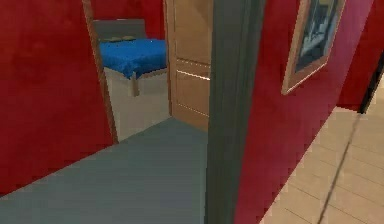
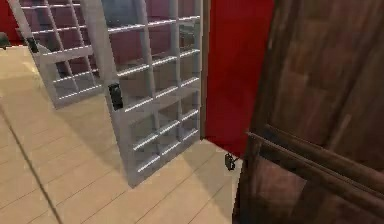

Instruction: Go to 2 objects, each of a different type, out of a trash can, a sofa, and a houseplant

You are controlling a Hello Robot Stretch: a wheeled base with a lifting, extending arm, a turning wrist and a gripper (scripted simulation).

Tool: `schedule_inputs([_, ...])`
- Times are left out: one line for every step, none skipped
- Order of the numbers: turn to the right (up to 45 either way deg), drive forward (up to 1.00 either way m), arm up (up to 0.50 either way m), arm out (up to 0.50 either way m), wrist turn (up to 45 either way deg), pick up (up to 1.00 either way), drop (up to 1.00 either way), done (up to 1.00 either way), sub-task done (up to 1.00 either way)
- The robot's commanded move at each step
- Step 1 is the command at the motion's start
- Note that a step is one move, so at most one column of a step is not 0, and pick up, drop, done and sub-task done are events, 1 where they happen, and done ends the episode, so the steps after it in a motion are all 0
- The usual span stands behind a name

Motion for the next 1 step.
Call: schedule_inputs([-42.0,0.00,0.00,0.00,0.0,0.00,0.00,0.00,0.00])
